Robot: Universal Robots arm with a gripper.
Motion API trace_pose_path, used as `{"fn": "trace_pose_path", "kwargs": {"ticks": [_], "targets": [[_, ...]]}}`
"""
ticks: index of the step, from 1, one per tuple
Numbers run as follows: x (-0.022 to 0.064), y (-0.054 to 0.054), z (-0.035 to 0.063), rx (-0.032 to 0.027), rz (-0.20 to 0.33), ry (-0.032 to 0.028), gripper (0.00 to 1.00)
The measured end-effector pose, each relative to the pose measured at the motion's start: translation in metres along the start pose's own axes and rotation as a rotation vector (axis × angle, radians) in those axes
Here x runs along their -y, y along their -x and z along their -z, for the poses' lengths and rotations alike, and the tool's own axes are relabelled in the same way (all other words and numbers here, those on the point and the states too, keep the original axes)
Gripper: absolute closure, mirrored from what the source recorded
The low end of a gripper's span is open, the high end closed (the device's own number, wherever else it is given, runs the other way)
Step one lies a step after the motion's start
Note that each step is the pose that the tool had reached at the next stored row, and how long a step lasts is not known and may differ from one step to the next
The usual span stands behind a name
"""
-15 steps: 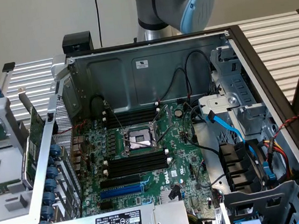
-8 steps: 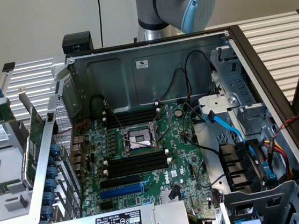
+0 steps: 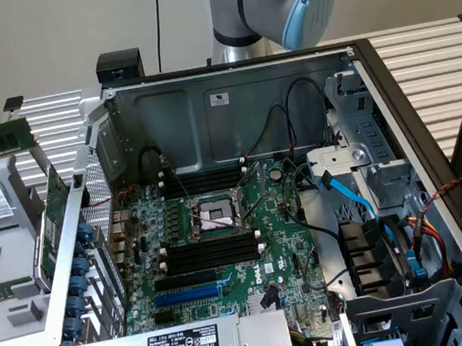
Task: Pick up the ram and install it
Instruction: 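Pick up the ram and move it above insertion slot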
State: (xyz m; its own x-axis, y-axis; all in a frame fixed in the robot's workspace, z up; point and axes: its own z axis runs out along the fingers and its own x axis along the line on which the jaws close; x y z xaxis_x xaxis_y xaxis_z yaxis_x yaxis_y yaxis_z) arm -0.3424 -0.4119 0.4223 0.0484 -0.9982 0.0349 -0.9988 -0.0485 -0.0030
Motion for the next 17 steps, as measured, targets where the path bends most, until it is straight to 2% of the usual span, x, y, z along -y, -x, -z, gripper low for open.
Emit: {"fn": "trace_pose_path", "kwargs": {"ticks": [5,11,17], "targets": [[0.0229,-0.001,0.0103,0.0007,0.000,0.0004,0.87],[0.0503,-0.003,0.0112,0.0038,0.001,0.0002,0.87],[0.0774,-0.004,0.0110,0.0043,0.001,0.0003,0.87]]}}
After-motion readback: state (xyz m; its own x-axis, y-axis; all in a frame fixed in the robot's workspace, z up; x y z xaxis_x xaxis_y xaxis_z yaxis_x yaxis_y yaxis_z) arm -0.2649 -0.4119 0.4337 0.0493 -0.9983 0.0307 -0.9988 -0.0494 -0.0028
